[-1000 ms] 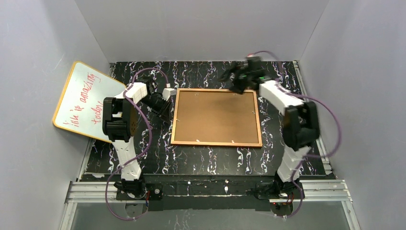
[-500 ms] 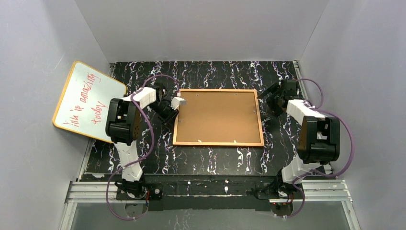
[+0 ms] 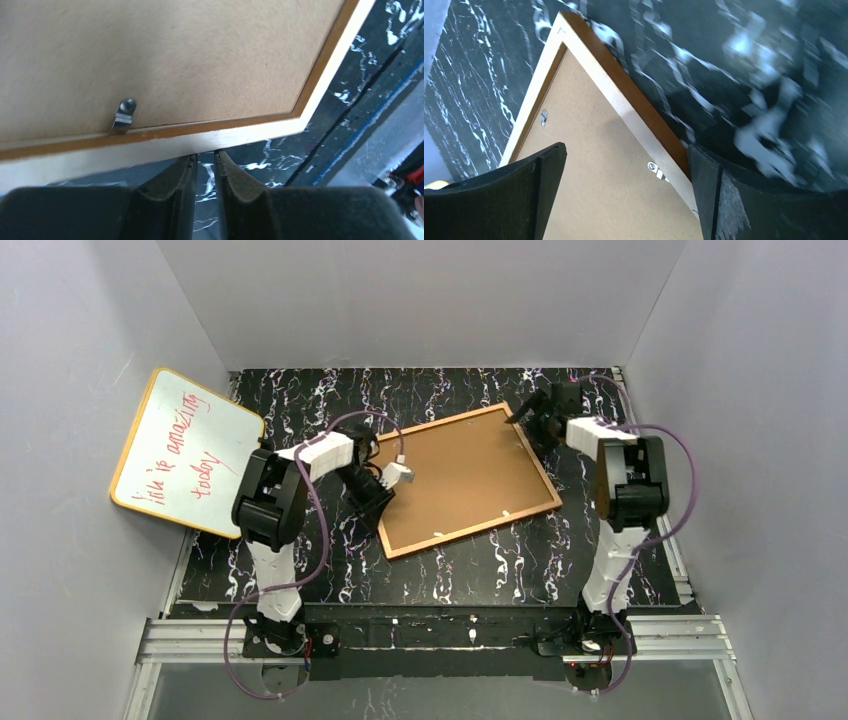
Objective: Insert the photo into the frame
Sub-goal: Adjust the photo frame at the center of the board.
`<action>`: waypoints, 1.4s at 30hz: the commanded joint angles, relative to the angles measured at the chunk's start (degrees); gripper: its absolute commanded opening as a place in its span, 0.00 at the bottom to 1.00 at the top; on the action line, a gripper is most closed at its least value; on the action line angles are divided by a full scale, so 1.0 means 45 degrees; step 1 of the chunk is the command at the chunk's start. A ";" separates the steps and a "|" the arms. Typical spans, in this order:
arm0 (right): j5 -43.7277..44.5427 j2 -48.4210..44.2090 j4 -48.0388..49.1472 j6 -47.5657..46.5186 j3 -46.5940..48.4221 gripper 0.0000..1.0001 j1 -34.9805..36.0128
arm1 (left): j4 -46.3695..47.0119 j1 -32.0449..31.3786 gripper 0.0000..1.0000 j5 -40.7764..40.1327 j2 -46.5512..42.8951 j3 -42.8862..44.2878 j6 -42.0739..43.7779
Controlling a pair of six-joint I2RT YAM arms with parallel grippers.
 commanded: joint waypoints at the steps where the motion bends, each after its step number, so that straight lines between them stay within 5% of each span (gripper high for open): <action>1: -0.1869 0.1822 -0.1137 -0.0123 0.3305 0.99 0.2280 | 0.0915 -0.1731 0.18 0.1187 0.0315 0.0022 -0.0263; 4: -0.1331 0.3100 -0.2684 -0.0706 0.5824 0.99 0.2557 | 0.0548 -0.2638 0.21 0.1644 0.0462 0.0380 0.0083; 7: -0.1107 0.3435 -0.3834 -0.0953 0.7637 0.99 0.1861 | -0.0786 -0.2895 0.35 0.2561 0.0347 0.0980 0.1097; 13: 0.0114 0.1088 -0.3893 -0.1013 0.6517 0.99 0.0301 | -0.4077 -0.1321 0.54 0.3068 -0.0171 0.3312 0.3366; 20: -0.0075 -0.2194 -0.3465 -0.0908 0.1816 0.99 0.0111 | -0.1699 0.1870 0.45 0.1108 0.1196 0.6151 0.0383; 28: -0.1462 -0.5790 -0.2831 -0.0368 -0.3464 0.99 0.0110 | 0.3080 0.2894 0.35 -0.2840 0.1897 0.4852 -0.2238; 34: -0.2823 -0.6094 -0.1694 0.0094 -0.5238 0.99 0.0111 | 0.3182 0.2851 0.34 -0.1815 0.1881 0.3529 -0.2085; 42: -0.3177 -0.4612 -0.0961 0.0007 -0.5007 0.99 0.0064 | 0.1258 0.2269 0.34 0.0402 0.0764 0.1805 -0.0346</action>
